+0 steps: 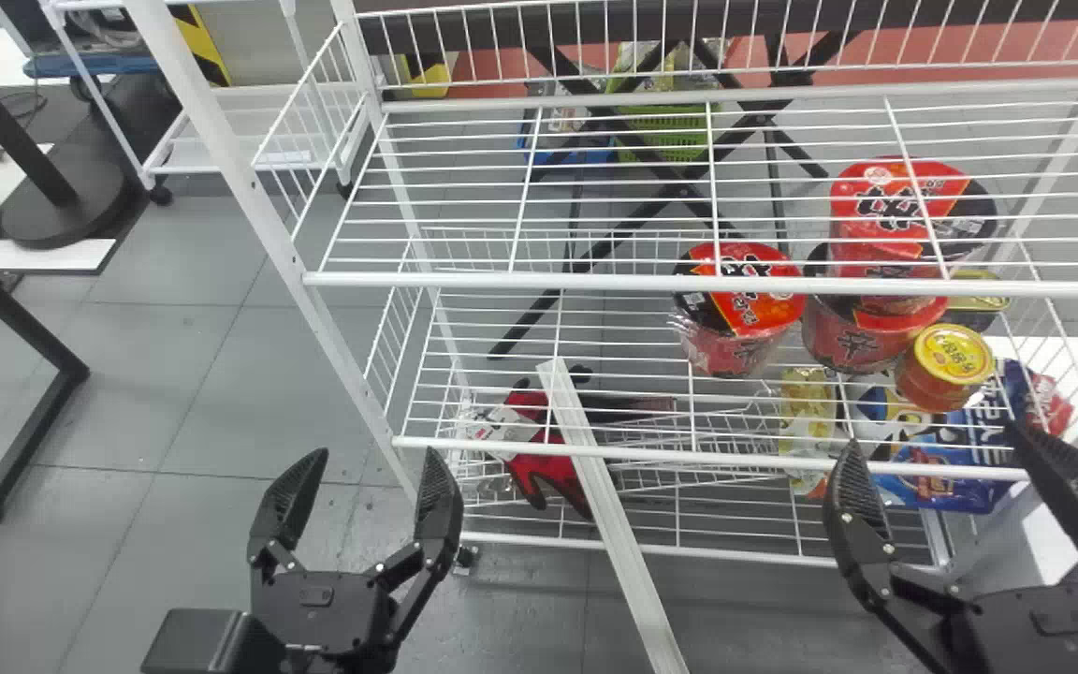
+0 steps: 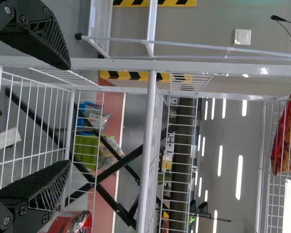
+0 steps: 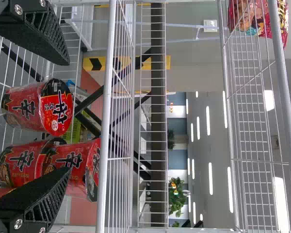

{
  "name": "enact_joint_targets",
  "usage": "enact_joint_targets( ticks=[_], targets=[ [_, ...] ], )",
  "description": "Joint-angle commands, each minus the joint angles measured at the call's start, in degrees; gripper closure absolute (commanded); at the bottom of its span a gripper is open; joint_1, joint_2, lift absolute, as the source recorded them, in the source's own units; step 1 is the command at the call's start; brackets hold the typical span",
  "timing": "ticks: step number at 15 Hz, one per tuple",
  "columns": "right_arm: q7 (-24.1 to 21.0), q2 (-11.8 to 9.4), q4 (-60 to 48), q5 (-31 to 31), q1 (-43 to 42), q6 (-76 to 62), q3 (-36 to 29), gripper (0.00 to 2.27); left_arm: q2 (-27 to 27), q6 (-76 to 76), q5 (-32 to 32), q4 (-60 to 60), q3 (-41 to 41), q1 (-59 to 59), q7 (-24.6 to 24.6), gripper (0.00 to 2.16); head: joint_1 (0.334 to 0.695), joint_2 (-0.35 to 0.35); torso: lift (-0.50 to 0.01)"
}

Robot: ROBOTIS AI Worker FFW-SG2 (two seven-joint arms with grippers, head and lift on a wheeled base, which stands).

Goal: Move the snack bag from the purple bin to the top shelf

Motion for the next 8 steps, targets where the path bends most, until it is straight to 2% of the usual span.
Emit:
enact_joint_targets(
  ticks=[1, 3, 6, 8],
  targets=[
    [-0.1, -0.2, -1.8, 0.0, 1.5, 0.0, -0.2, 0.01, -0.1, 0.0, 0.0, 0.0, -0.1, 0.1, 0.0, 0.13, 0.695, 0.13, -0.451],
    [-0.1, -2.1, -5.2, 1.8, 4.6, 0.2, -1.2, 0.01, -0.1, 0.0, -0.1, -0.3, 0.0, 0.5, 0.1, 0.13, 0.695, 0.13, -0.451],
    [-0.3, -4.8, -10.2, 1.2, 7.4, 1.9, -2.6, 0.01, -0.1, -2.3, -0.2, -0.4, 0.1, 1.6, 1.2, 0.13, 0.695, 0.139, -0.451],
    [-0.2, -5.0, -12.7, 0.3, 11.3, 2.6, -5.9, 0.01, -0.1, -2.8, -0.2, -0.2, 0.1, 1.9, 1.2, 0.13, 0.695, 0.145, -0.451]
  ],
)
